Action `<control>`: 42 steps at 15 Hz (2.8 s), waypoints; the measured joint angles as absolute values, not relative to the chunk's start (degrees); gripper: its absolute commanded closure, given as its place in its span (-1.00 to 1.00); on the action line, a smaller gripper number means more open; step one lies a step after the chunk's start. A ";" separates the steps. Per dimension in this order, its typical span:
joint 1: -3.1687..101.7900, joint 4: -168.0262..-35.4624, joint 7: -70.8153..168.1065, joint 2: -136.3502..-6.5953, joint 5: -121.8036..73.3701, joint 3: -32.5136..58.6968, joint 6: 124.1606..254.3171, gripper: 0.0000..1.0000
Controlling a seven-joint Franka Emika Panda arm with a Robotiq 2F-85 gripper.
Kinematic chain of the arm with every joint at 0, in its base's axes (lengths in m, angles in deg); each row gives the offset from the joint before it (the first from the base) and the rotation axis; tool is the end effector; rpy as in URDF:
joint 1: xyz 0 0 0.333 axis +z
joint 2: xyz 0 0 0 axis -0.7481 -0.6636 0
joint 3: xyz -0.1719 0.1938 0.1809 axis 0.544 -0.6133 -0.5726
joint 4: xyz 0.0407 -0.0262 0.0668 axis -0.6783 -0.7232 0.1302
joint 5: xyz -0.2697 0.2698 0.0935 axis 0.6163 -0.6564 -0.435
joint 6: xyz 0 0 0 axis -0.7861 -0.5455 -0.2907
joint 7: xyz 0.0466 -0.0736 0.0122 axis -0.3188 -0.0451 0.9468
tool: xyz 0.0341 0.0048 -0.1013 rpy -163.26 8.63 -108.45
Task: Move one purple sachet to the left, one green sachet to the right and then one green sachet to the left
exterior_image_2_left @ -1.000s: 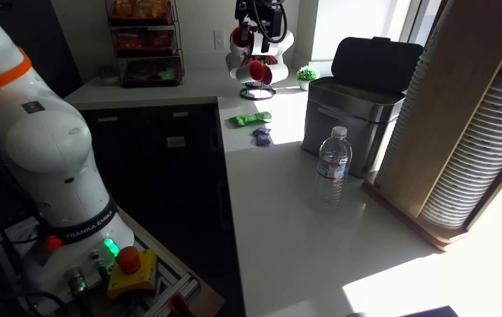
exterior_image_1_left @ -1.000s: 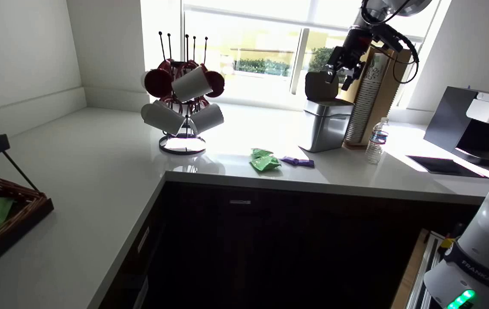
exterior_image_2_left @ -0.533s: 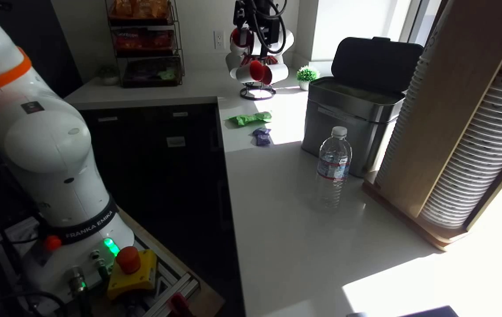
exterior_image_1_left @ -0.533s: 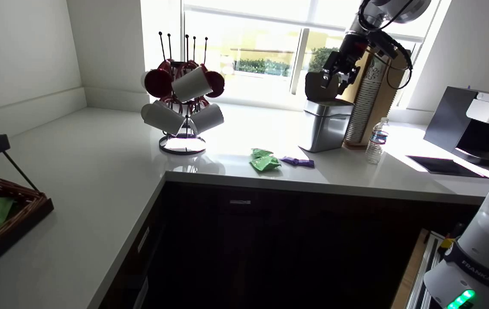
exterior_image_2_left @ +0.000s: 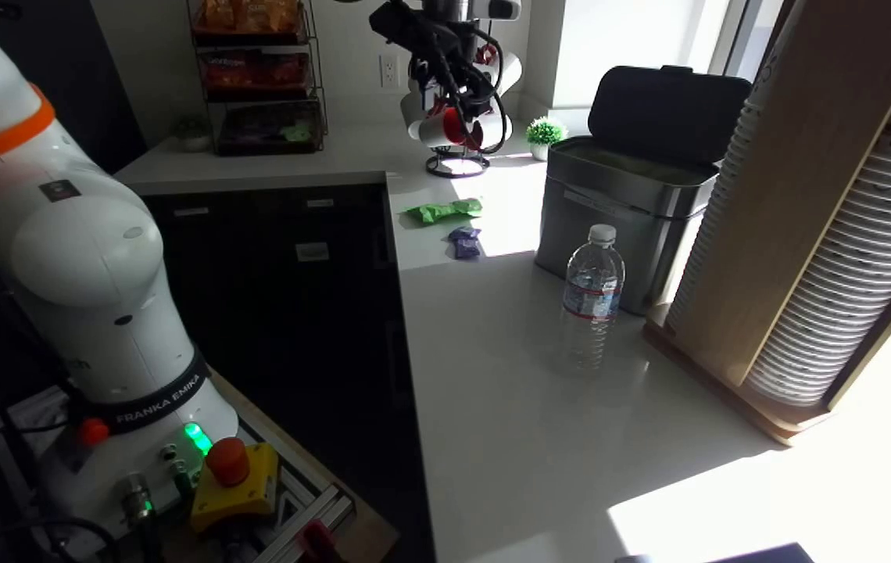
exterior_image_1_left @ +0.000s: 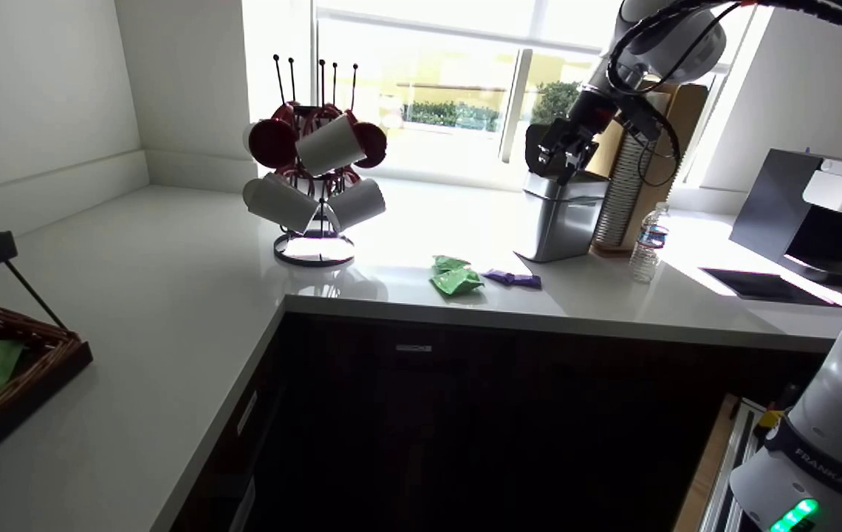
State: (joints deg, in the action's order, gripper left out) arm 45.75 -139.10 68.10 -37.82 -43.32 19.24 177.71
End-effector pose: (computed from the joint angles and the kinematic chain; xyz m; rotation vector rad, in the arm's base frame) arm 0.4682 -0.0993 0.4985 -2.8663 0.1357 -0.3473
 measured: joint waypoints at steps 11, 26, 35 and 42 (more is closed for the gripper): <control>50.75 -150.09 73.64 -39.79 -43.99 15.51 198.18 -1.00; 50.98 -150.02 71.55 -44.25 -43.70 14.44 204.06 -1.00; 48.87 -149.29 65.22 -47.04 -41.98 14.55 204.15 -1.00; 47.89 -147.08 69.08 -54.23 -45.21 15.09 207.40 -1.00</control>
State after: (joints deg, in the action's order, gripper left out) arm 47.89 -147.08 69.08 -54.23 -45.21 15.09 207.40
